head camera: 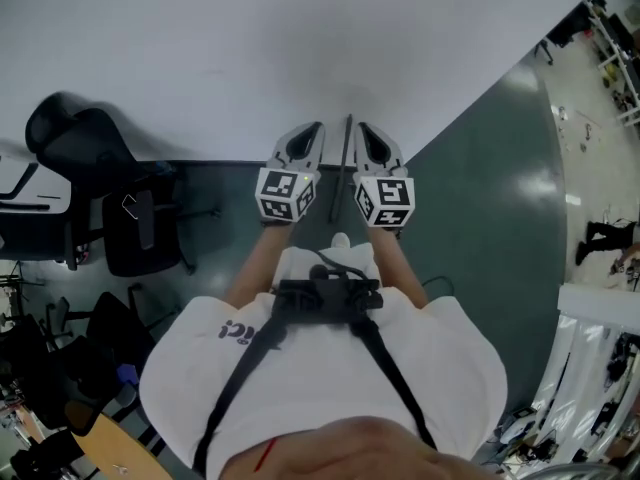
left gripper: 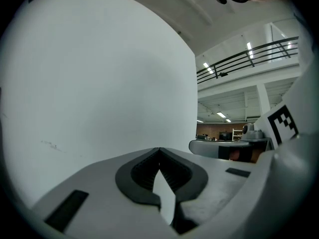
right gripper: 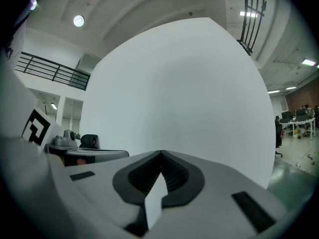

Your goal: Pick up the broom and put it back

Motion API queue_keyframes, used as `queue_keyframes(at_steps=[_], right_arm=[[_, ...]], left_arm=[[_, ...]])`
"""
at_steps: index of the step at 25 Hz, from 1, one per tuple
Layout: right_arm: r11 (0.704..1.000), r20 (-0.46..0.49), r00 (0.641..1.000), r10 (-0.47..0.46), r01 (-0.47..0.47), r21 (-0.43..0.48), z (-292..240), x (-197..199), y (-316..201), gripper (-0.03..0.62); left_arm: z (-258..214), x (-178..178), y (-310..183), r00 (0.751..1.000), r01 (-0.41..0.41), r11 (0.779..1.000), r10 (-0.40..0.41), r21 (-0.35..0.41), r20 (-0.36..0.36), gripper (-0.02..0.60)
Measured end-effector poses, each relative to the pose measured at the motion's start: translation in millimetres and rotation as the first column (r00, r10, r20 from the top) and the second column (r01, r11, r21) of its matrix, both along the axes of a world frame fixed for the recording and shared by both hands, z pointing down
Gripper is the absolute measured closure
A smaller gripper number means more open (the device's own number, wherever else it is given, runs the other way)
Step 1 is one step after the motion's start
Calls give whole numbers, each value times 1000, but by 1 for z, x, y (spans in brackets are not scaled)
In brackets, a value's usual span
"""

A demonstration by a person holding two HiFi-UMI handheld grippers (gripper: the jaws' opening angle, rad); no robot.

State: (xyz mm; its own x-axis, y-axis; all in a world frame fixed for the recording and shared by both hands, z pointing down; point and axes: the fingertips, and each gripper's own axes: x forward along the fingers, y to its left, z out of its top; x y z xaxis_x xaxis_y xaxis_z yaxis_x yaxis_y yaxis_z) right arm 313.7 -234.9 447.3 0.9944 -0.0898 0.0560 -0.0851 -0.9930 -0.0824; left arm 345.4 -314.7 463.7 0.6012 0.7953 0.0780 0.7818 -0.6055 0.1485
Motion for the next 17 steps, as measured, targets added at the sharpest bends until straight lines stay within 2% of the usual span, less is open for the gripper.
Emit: queue_keyframes(at_steps=[8,17], right_arm=[[996,-22,996,90,-90,8,-5,-17,27,586],[997,-51,997,65,-66,-33,-23,-22,42,586]], left_arm=[[-9,-4,-3,999,-10,1000,9,-23,-46,570],[-20,-11,22,997,-42,999,40,-31,-63,570]])
